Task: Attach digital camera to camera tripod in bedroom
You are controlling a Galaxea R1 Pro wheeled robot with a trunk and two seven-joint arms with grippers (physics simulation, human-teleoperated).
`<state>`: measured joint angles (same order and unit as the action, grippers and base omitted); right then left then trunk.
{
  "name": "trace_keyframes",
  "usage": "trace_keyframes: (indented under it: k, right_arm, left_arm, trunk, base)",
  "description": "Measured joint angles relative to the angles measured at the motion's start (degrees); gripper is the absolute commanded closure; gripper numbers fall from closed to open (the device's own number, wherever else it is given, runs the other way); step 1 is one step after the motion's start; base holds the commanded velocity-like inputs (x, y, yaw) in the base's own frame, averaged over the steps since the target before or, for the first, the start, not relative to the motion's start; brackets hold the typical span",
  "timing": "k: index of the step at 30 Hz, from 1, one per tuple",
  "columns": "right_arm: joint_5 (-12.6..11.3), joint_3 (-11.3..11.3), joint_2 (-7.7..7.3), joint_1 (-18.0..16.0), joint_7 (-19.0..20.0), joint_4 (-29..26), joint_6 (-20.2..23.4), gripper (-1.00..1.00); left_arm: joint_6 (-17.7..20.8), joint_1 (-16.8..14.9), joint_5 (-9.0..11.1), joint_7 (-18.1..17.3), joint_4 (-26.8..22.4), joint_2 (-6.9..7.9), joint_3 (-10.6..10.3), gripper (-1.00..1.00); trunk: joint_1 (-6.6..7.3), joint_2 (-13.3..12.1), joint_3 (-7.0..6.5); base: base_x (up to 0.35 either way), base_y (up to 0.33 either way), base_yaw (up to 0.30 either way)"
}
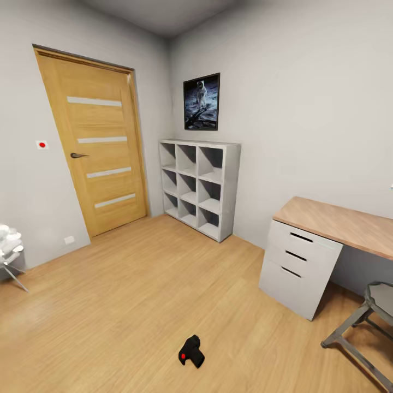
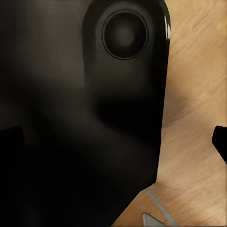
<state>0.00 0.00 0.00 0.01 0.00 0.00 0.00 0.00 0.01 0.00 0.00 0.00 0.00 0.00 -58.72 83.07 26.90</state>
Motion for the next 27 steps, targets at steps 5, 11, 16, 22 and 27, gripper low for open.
trace_keyframes:
  k: [5, 11, 16, 22, 27]
  right_arm:
    - [0.4, 0.3, -0.34, 0.5, -0.1, -0.4, -0.3, -1.0]
    - [0.4, 0.3, -0.35, 0.5, -0.1, -0.4, -0.2, -1.0]
    - [0.4, 0.2, -0.38, 0.5, -0.1, -0.4, -0.2, -1.0]
    - [0.3, 0.2, -0.41, 0.5, -0.1, -0.4, -0.2, -1.0]
    - [0.0, 0.1, -0.3, 0.5, -0.1, -0.4, -0.2, -1.0]
  left_arm:
    - [-0.6, 0.1, 0.2, -0.1, -1.0, -0.34, 0.8, -1.0]
    - [-1.7, 0.1, 0.9, -0.1, -1.3, -0.35, 0.8, -1.0]
    - [-2.4, 0.1, 1.5, -0.1, -1.3, -0.35, 0.8, -1.0]
    - [-2.5, 0.1, 1.6, -0.1, -1.3, -0.34, 0.8, -1.0]
    - [-2.6, 0.1, 1.6, -0.1, -1.3, -0.39, 0.8, -1.0]
  trunk:
    - [0.0, 0.0, -0.01]
    - [0.0, 0.0, -0.01]
    - [0.0, 0.0, -0.01]
    - [0.0, 0.0, -0.01]
    - [0.0, 0.0, -0.01]
  base:
    - [0.0, 0.0, 0.0]
    - [0.0, 0.0, 0.0]
    - [0.0, 0.0, 0.0]
    - [0.0, 0.0, 0.0]
    - [0.0, 0.0, 0.0]
